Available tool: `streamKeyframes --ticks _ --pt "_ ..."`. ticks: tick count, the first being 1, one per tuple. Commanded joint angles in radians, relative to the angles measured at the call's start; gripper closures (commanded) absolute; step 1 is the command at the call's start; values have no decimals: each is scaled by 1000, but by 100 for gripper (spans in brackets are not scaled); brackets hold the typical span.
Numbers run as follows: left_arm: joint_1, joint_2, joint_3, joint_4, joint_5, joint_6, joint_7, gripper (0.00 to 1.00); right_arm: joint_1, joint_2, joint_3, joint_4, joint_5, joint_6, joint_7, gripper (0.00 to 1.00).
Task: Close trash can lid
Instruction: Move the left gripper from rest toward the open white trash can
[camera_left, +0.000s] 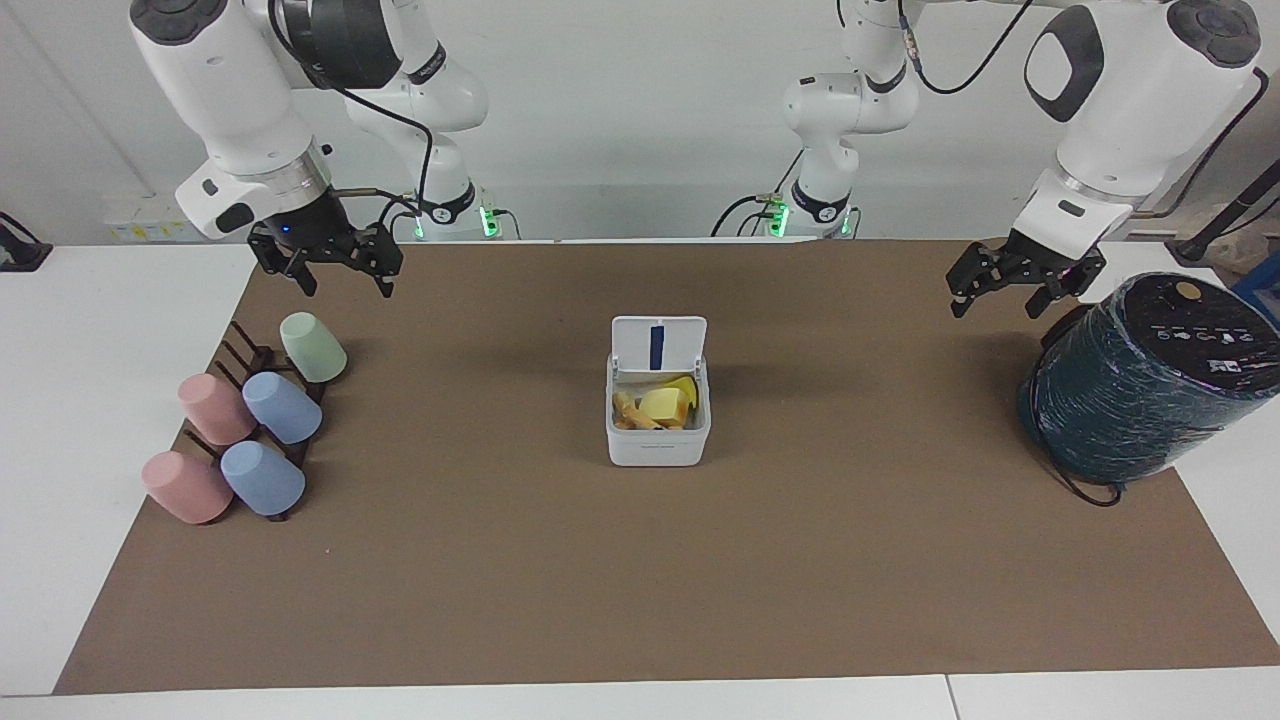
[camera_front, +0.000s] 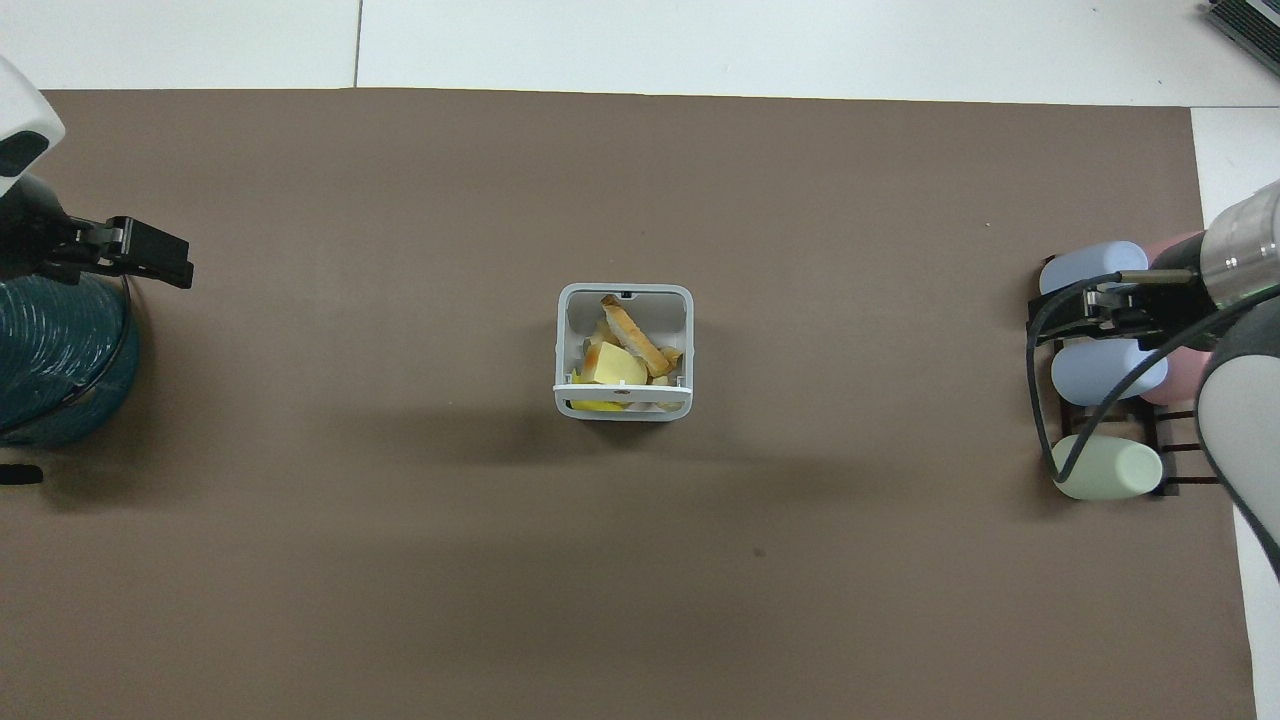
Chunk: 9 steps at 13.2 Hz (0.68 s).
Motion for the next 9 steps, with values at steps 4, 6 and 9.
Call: streamKeyframes --ticks 4,6,9 --pt "-32 -50 -6 -77 -26 41 -40 0 4 -16 -8 -19 16 -1 6 0" --pt "-124 -108 -6 -211 -28 148 -159 0 4 -16 -8 -19 15 -1 6 0" --pt "-233 -196 -6 -412 -30 284 -300 6 4 -16 -8 -19 15 -1 6 0"
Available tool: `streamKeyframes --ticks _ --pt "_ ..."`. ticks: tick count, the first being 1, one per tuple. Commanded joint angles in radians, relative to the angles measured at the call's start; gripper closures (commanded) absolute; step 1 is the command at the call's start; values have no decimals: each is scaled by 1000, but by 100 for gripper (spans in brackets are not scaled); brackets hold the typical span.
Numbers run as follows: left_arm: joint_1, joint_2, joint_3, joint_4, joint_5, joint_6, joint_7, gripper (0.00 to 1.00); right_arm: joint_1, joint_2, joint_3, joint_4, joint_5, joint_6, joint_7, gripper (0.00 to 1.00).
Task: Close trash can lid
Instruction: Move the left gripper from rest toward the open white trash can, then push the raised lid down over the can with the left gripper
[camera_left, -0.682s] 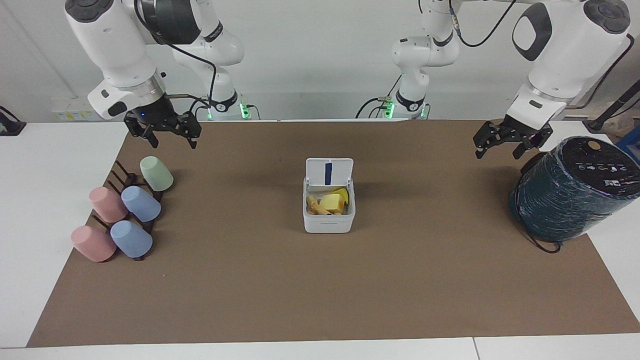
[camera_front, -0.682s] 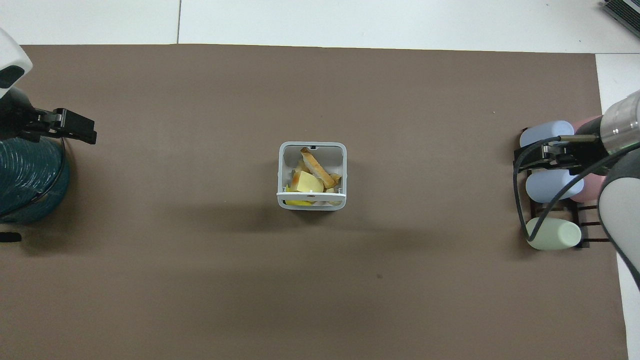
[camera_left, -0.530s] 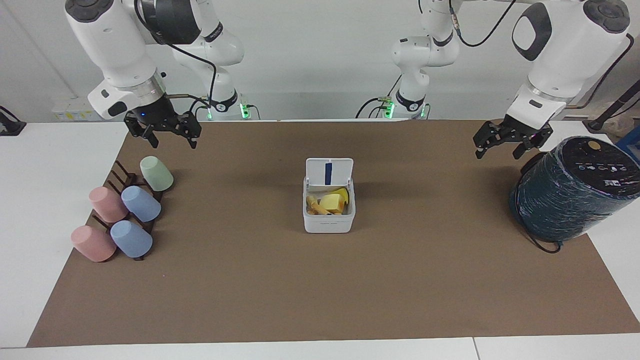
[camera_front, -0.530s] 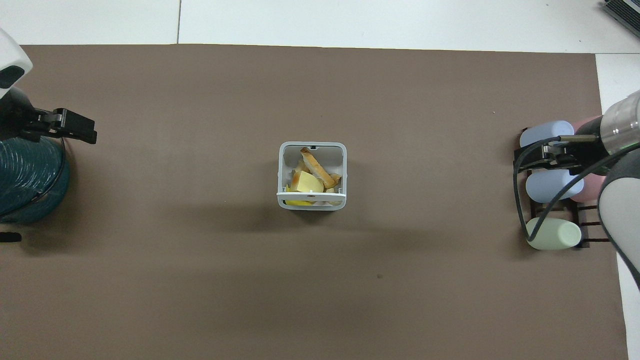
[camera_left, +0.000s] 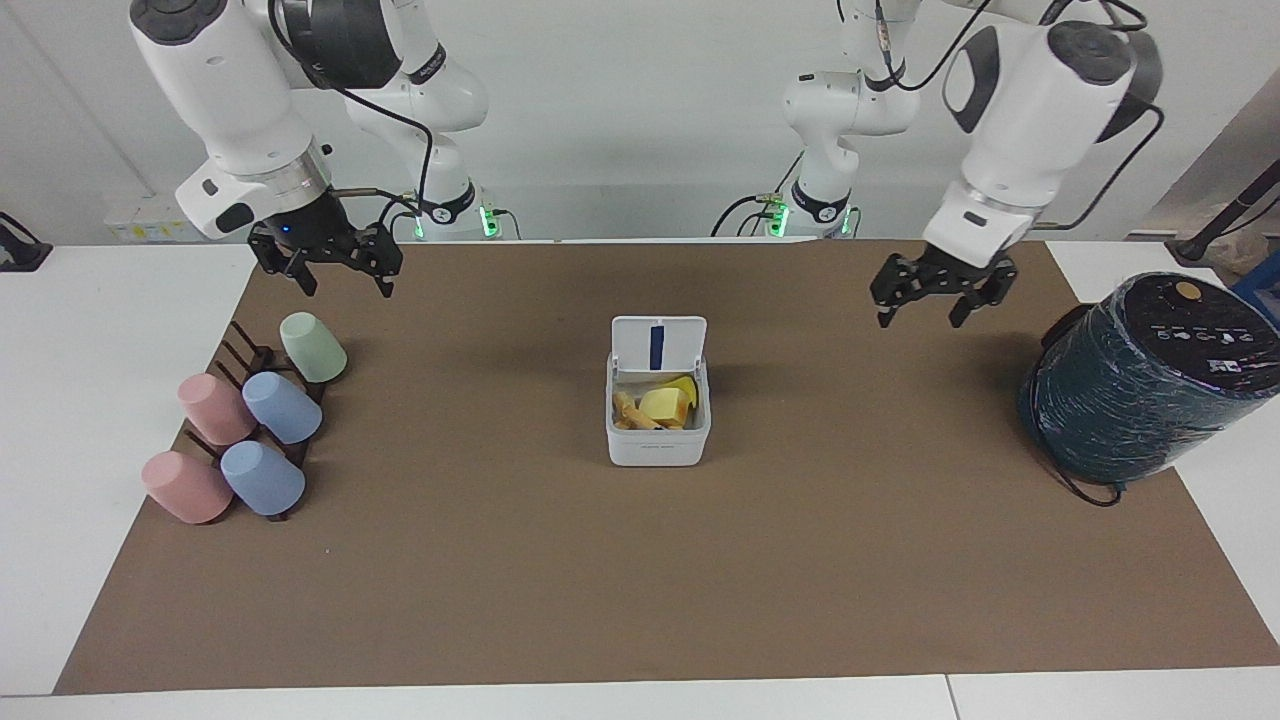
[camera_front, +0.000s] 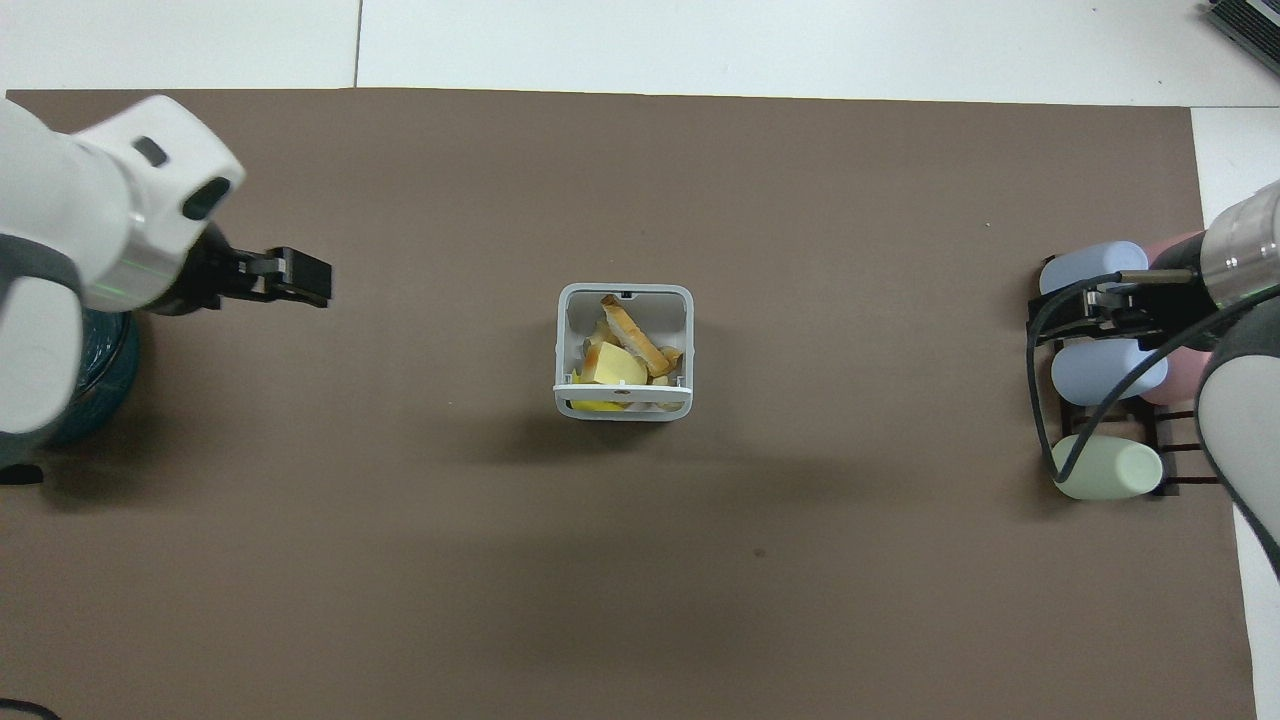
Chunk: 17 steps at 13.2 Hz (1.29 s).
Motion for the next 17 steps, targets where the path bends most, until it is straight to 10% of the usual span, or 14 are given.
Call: streamKeyframes --ticks 1,8,17 --pt "-89 -129 14 -225 -6 105 -92 22 4 -16 -8 -19 15 -1 6 0" --pt "-348 -152 14 -356 -16 228 -356 87 4 -16 -8 -19 16 -1 6 0" --pt "-421 -25 14 -399 -69 646 -511 91 4 -16 -8 -19 15 -1 6 0"
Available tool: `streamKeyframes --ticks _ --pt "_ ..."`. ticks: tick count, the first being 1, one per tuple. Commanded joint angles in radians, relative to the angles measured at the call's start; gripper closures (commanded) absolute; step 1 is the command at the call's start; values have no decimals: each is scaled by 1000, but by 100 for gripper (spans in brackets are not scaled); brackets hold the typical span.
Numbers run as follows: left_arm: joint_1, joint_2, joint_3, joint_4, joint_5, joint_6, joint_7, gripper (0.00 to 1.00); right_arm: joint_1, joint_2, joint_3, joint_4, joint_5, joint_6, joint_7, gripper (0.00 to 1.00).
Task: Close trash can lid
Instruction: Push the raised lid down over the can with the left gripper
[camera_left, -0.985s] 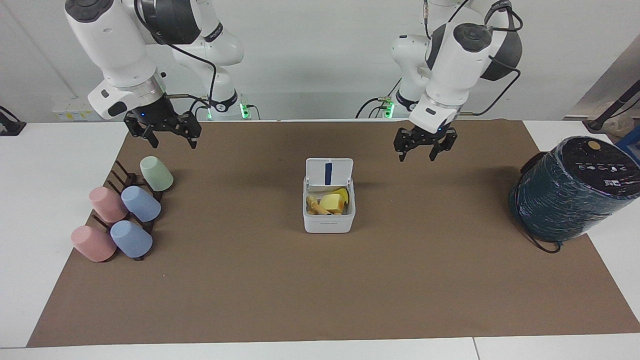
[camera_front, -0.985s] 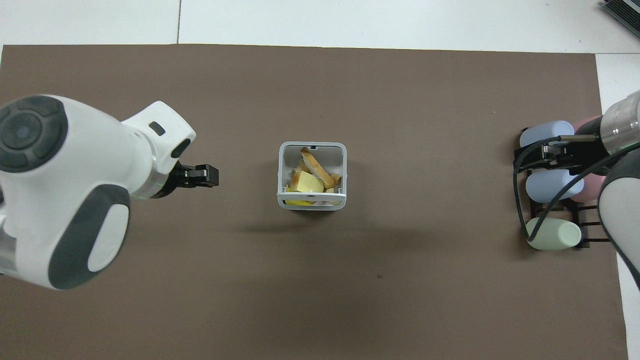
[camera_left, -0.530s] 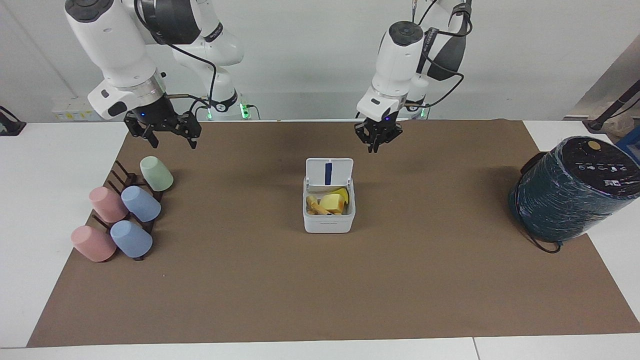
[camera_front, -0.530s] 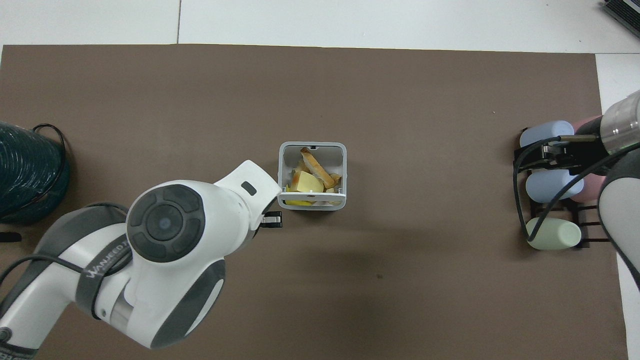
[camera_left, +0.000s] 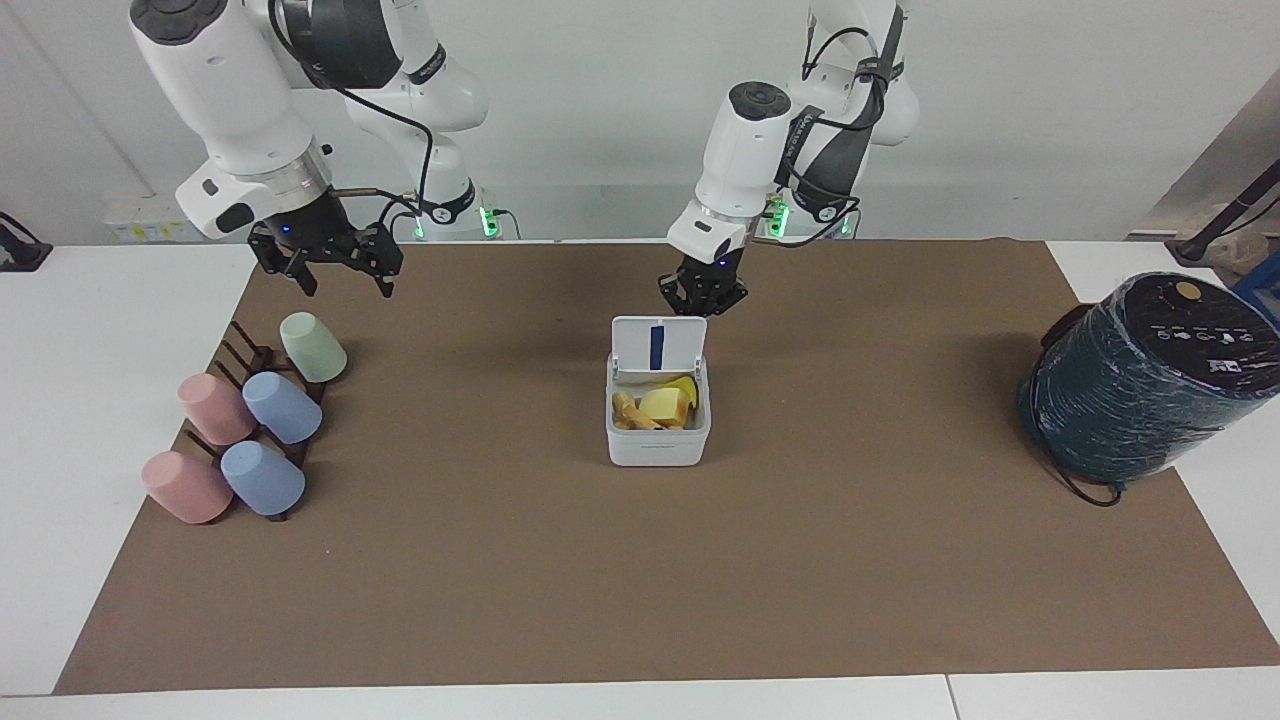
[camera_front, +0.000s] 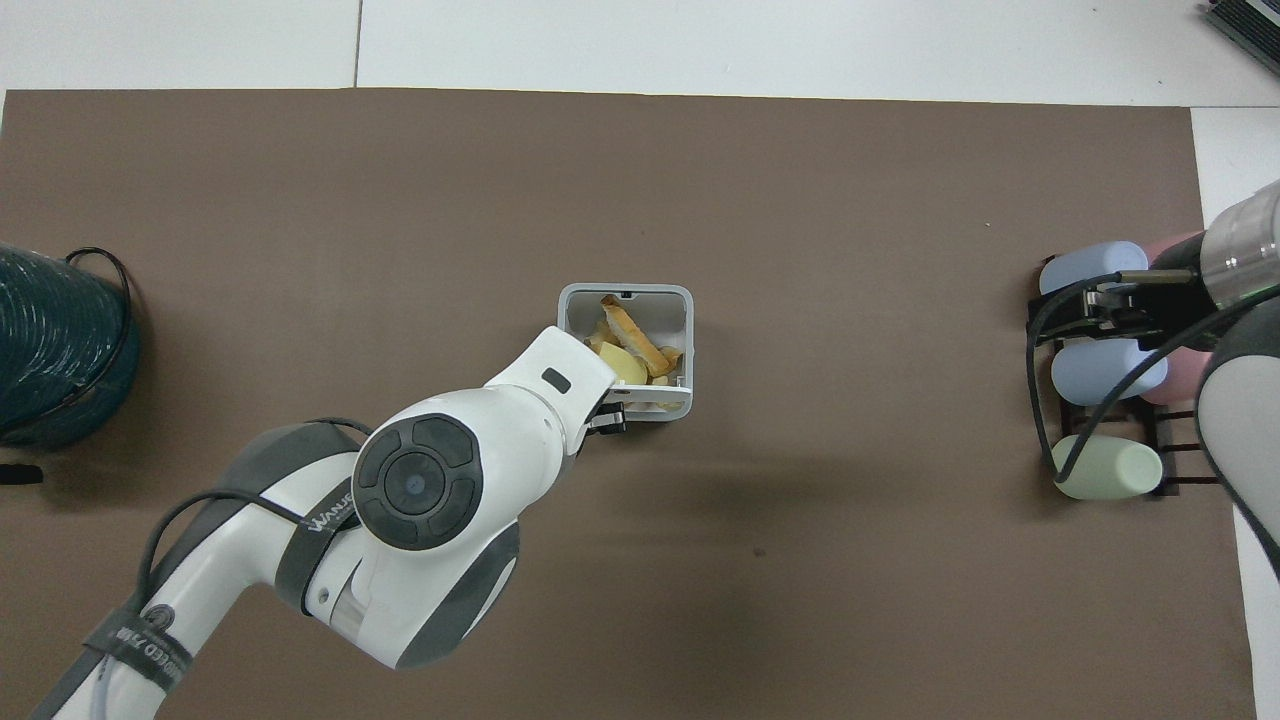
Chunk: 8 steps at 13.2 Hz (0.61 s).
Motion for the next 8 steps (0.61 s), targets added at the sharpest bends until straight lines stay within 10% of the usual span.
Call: streamKeyframes --ticks 1,8 --pt "-11 22 18 2 -55 121 -26 91 4 -16 -8 -19 16 -1 6 0" --pt "52 175 18 130 -91 299 -23 92 4 -16 -8 -19 16 -1 6 0"
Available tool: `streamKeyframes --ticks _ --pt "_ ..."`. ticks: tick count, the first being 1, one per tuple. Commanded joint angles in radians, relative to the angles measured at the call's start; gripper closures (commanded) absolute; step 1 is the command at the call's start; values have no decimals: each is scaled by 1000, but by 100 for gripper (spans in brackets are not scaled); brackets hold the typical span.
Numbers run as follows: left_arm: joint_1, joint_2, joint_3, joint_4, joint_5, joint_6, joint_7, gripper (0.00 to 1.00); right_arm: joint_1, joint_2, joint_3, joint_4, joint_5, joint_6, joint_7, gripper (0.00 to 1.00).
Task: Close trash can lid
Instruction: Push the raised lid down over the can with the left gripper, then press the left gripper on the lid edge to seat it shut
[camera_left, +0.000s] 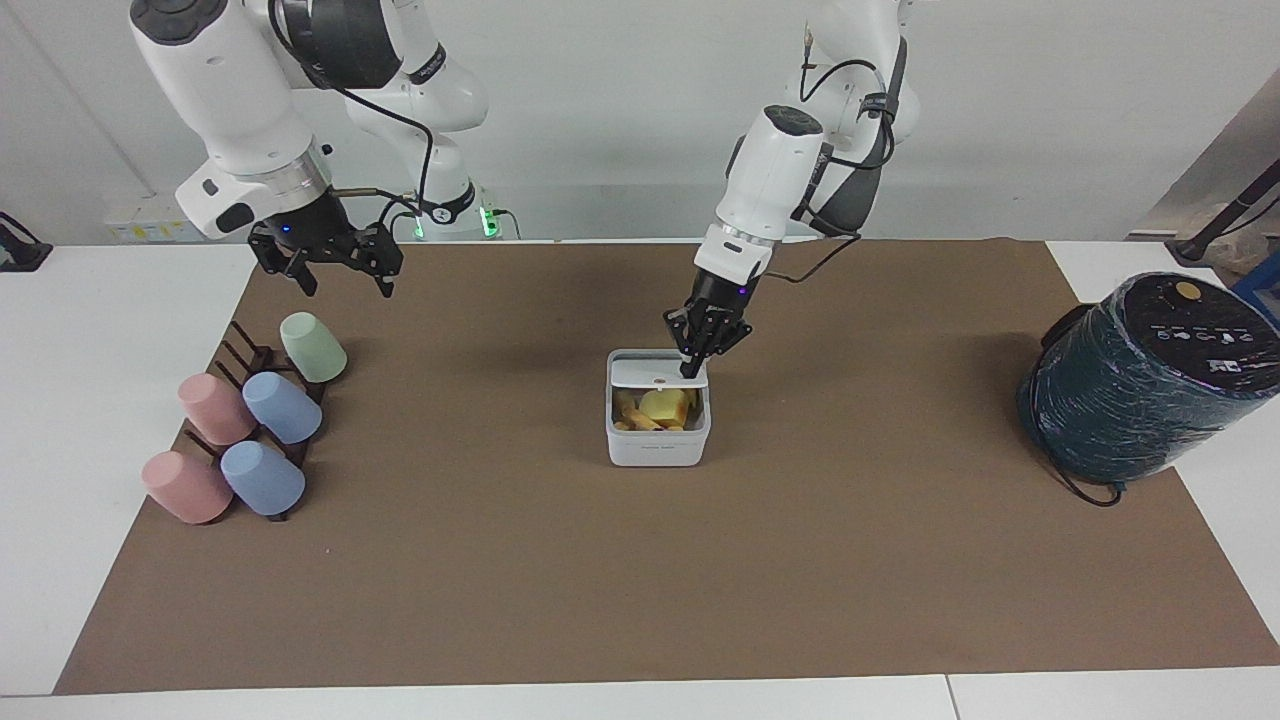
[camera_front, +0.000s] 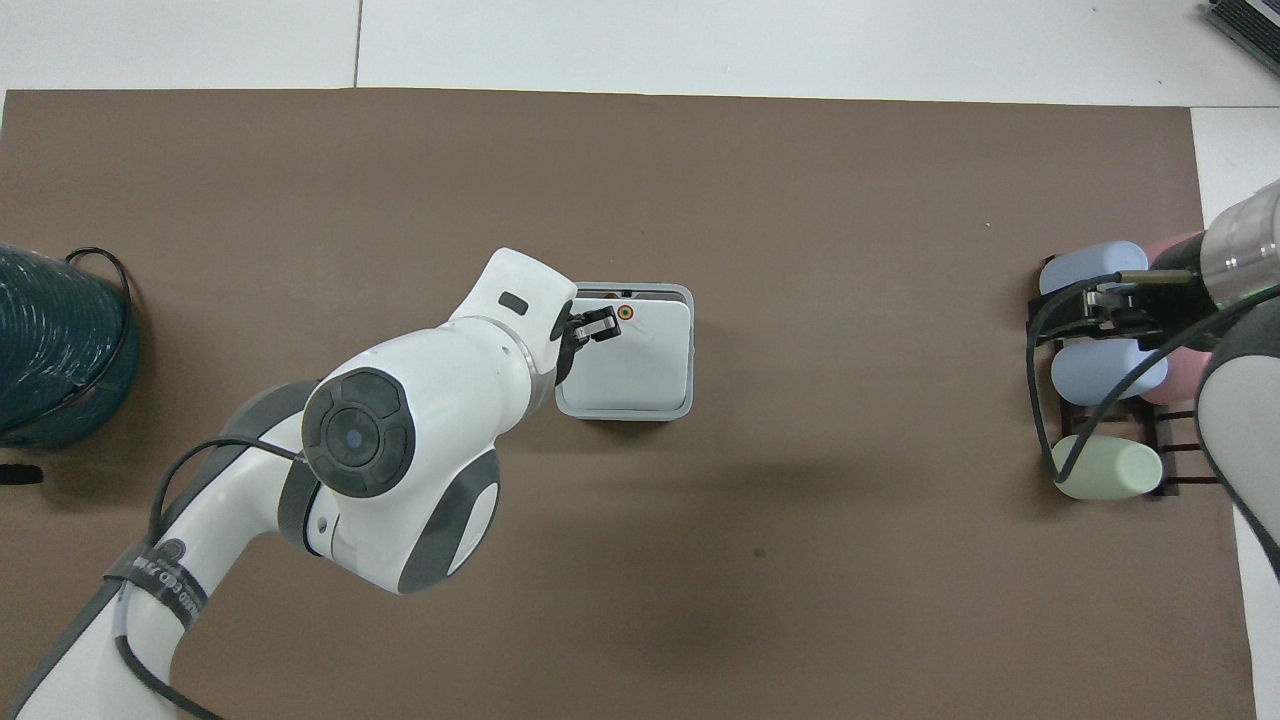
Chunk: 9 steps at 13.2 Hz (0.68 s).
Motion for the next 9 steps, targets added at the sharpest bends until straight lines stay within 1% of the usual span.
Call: streamKeyframes --ticks 1,2,3,9 --pt "3 97 -4 59 -16 69 -5 92 4 -16 -8 -19 16 -1 6 0" --pt "0 141 -4 84 -16 92 -6 92 4 -16 -8 -19 16 -1 6 0" --pt "-3 165 -4 95 -16 96 -6 92 4 -16 -8 -19 15 -1 6 0" --pt "-12 185 -4 73 -17 83 2 92 4 -16 -8 -19 15 -1 6 0"
